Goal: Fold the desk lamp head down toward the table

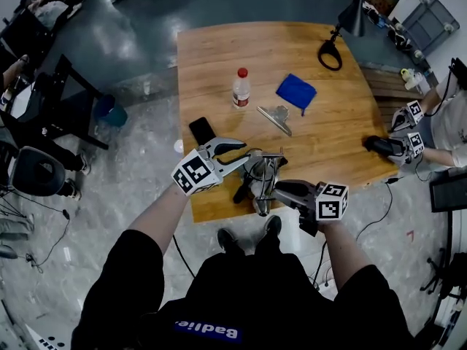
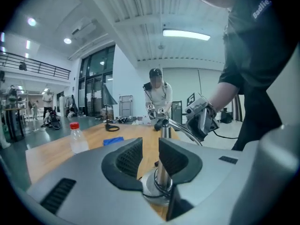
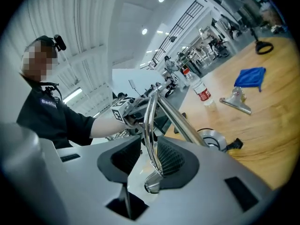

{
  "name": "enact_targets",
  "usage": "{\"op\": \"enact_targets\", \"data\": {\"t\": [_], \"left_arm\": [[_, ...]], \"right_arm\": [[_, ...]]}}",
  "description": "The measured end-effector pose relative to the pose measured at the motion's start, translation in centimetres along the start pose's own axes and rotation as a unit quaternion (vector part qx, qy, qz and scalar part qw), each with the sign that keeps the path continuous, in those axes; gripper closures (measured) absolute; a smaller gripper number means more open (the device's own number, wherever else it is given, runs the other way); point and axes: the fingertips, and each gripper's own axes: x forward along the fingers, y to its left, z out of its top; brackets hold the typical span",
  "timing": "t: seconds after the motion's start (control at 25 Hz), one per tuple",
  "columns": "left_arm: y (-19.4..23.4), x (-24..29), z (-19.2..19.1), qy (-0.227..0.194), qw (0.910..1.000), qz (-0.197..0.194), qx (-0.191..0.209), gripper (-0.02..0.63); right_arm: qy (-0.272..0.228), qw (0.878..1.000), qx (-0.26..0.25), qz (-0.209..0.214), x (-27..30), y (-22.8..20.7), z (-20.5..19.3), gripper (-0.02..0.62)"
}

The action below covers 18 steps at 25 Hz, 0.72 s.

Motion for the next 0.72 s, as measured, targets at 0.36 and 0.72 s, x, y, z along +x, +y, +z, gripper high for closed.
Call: {"op": "enact_targets", "data": {"t": [0.36, 0.72], "left_arm": [[-5.9, -3.1, 3.7, -0.015, 0.9860, 0.087, -0.142, 0.489], [-16.1, -0.4, 7.6, -0.018, 0.9560, 0.206, -0.208, 0.491]], "right_arm": [[-0.061, 0.997, -0.039, -0.037, -4.4, 5.2, 0.6, 0.501], [-0.021, 0.997, -0.078, -0.002, -10.1, 5.8, -0.9, 0.500]]}}
